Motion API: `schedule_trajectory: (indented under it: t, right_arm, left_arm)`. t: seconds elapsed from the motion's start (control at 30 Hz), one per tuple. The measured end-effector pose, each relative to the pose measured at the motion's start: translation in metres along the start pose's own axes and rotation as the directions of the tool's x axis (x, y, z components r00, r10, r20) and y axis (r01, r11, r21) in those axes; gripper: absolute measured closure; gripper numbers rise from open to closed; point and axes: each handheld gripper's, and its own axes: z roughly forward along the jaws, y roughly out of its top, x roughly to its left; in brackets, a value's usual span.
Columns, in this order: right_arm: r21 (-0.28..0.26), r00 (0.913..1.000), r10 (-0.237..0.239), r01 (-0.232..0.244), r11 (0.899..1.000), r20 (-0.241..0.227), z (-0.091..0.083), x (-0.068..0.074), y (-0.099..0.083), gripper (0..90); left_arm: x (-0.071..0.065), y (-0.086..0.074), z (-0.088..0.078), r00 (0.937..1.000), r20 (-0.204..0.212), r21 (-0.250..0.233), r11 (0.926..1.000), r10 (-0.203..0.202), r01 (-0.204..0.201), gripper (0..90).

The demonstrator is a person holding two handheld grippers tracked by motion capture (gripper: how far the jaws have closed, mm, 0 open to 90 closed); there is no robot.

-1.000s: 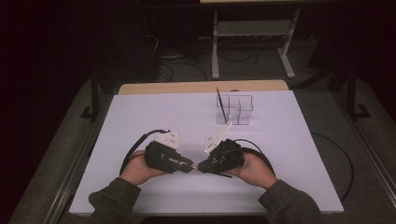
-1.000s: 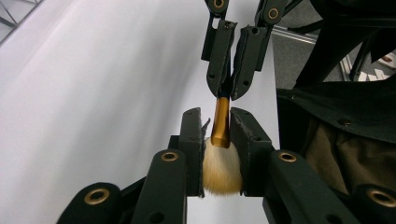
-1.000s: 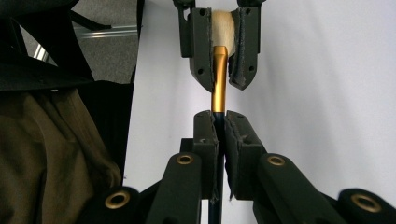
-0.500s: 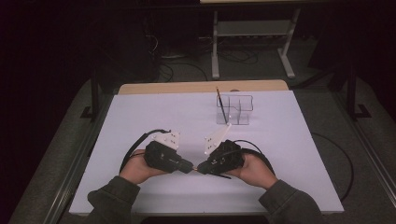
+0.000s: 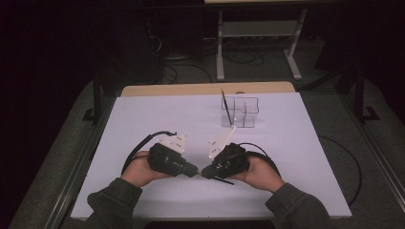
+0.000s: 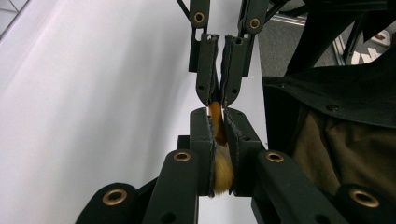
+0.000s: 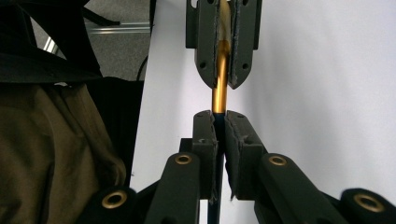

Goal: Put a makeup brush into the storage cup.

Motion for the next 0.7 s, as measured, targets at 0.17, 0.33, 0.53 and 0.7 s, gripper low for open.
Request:
schedule_trajectory:
  t: [0.17, 0.33, 0.53, 0.7]
  right_arm:
    - [0.020, 0.9998, 0.015, -0.015, 1.000, -0.011, 0.001, -0.002, 0.001, 75.6]
    - [0.043, 0.9994, 0.029, -0.029, 0.999, -0.016, 0.002, -0.003, 0.005, 73.9]
    - [0.076, 0.9990, 0.032, -0.029, 0.997, -0.031, 0.006, -0.004, 0.011, 74.8]
    - [0.098, 0.9986, 0.032, -0.028, 0.995, -0.042, 0.010, -0.007, 0.014, 77.3]
  left_arm:
    - [0.000, 0.002, -0.002, 1.0000, -0.005, 0.016, 0.9999, 0.002, -0.002, 82.4]
    - [-0.001, 0.004, -0.003, 0.9998, -0.019, 0.038, 0.9992, 0.012, -0.012, 82.4]
    - [-0.001, 0.006, -0.004, 0.9996, -0.023, 0.049, 0.9987, 0.014, -0.013, 82.4]
    - [0.000, 0.007, -0.003, 0.9996, -0.024, 0.060, 0.9982, 0.013, -0.012, 82.4]
